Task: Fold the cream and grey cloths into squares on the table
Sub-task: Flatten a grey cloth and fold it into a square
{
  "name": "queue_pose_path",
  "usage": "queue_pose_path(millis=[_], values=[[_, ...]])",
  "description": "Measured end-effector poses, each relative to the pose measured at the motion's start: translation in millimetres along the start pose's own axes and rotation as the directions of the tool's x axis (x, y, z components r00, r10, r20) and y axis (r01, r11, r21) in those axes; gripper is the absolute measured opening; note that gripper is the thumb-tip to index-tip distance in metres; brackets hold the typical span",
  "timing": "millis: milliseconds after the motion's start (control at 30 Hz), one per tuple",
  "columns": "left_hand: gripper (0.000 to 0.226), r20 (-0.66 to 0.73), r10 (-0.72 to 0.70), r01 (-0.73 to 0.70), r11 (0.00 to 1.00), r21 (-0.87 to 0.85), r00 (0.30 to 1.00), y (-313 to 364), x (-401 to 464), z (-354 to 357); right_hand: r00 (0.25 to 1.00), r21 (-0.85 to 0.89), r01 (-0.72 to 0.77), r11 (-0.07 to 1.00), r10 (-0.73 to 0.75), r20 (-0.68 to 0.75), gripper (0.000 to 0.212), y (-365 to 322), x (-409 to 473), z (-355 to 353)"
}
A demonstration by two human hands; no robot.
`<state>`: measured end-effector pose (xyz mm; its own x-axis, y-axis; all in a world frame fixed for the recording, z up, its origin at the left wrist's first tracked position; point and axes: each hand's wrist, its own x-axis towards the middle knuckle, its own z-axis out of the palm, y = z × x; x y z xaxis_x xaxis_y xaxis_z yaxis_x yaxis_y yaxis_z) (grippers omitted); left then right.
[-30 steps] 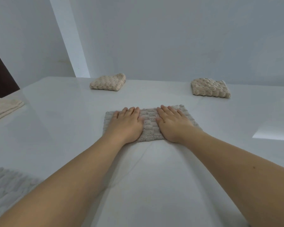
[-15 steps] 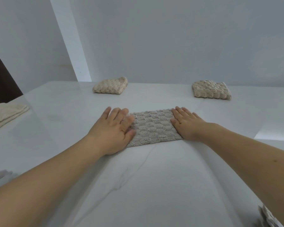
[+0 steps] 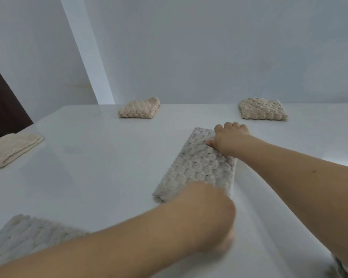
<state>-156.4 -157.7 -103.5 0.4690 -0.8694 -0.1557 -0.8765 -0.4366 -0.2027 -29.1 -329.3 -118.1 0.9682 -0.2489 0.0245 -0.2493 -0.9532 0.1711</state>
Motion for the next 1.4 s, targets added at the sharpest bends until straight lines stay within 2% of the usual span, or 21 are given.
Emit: queue_pose_path(millis=[67, 100, 167, 200, 300, 400, 467, 533, 600, 667, 767, 867, 933, 967, 1033, 1100, 1133, 1200, 1267, 1333, 1400], values=[[0.015, -0.139, 0.063, -0.078, 0.991, -0.111, 0.988, 5, 1, -2, 0.998, 0.055, 0.048, 0.997, -0.045, -0.052, 0.057, -1, -3, -4], [0.017, -0.161, 0.063, -0.092, 0.979, -0.182, 0.985, -3, -1, -2, 0.992, 0.068, 0.087, 0.994, -0.080, -0.101, 0.052, 1, -7, -6], [0.029, -0.131, 0.057, -0.088, 0.966, -0.242, 0.990, -28, -8, 3, 0.971, 0.138, 0.187, 0.973, -0.162, -0.174, 0.040, 2, -20, -13], [0.037, -0.096, 0.046, -0.065, 0.975, -0.213, 0.994, -41, -13, 5, 0.962, 0.201, 0.242, 0.949, -0.206, -0.181, 0.033, 2, -30, -16], [0.041, 0.013, -0.023, 0.024, 0.997, -0.068, 1.000, -73, -26, 14, 0.914, 0.251, 0.405, 0.879, -0.394, -0.094, 0.019, 2, -68, -23], [0.032, -0.056, -0.038, 0.032, 0.994, -0.105, 0.998, -81, -26, 24, 0.834, 0.183, 0.526, 0.831, -0.545, 0.079, 0.015, 2, -103, -26], [0.020, -0.203, 0.015, -0.021, 0.999, -0.025, 0.979, -79, -22, 28, 0.817, 0.192, 0.518, 0.834, -0.549, 0.176, 0.024, 3, -118, -29], [0.013, -0.285, 0.012, -0.010, 1.000, 0.008, 0.958, -71, -22, 28, 0.829, 0.210, 0.463, 0.861, -0.505, 0.241, 0.043, 3, -131, -36], [0.007, -0.260, -0.053, 0.046, 0.998, -0.031, 0.964, -62, -24, 24, 0.825, 0.164, 0.462, 0.871, -0.490, 0.281, 0.062, 3, -144, -43], [0.010, -0.185, -0.130, 0.108, 0.986, -0.129, 0.974, -52, -29, 21, 0.816, 0.039, 0.512, 0.858, -0.500, 0.291, 0.062, -1, -160, -49], [0.017, -0.005, -0.180, 0.167, 0.925, -0.341, 0.984, -48, -36, 13, 0.779, -0.039, 0.598, 0.800, -0.569, 0.264, 0.029, -9, -178, -55], [0.011, 0.252, -0.145, 0.277, 0.719, -0.638, 0.957, -51, -43, 1, 0.746, -0.006, 0.607, 0.795, -0.567, 0.349, 0.017, -9, -175, -72], [0.017, 0.363, -0.086, 0.349, 0.547, -0.761, 0.928, -57, -47, -8, 0.716, 0.143, 0.517, 0.844, -0.518, 0.468, 0.021, -1, -163, -84], [0.025, 0.421, -0.034, 0.386, 0.474, -0.792, 0.906, -62, -47, -12, 0.676, 0.268, 0.422, 0.866, -0.497, 0.544, 0.019, 4, -155, -88], [0.028, 0.513, 0.070, 0.441, 0.420, -0.793, 0.856, -73, -45, -21, 0.527, 0.492, 0.200, 0.847, -0.517, 0.675, 0.010, 13, -137, -90], [0.023, 0.525, 0.062, 0.447, 0.445, -0.776, 0.849, -81, -39, -32, 0.412, 0.520, 0.134, 0.843, -0.525, 0.745, 0.014, 18, -124, -91], [0.018, 0.509, -0.003, 0.450, 0.472, -0.758, 0.861, -85, -34, -35, 0.402, 0.509, 0.139, 0.849, -0.519, 0.755, 0.018, 19, -118, -90], [0.013, 0.445, -0.180, 0.467, 0.537, -0.703, 0.877, -94, -22, -34, 0.483, 0.500, 0.148, 0.853, -0.503, 0.717, 0.016, 18, -104, -87], [0.019, 0.371, -0.310, 0.483, 0.585, -0.651, 0.875, -103, -10, -28, 0.638, 0.499, 0.160, 0.852, -0.475, 0.606, 0.005, 15, -88, -83], [0.022, 0.319, -0.382, 0.496, 0.615, -0.613, 0.868, -111, 0, -19, 0.757, 0.475, 0.185, 0.860, -0.433, 0.489, 0.009, 11, -75, -78], [0.023, 0.284, -0.432, 0.512, 0.633, -0.581, 0.856, -116, 8, -13, 0.822, 0.430, 0.198, 0.881, -0.389, 0.417, 0.011, 7, -67, -73]])
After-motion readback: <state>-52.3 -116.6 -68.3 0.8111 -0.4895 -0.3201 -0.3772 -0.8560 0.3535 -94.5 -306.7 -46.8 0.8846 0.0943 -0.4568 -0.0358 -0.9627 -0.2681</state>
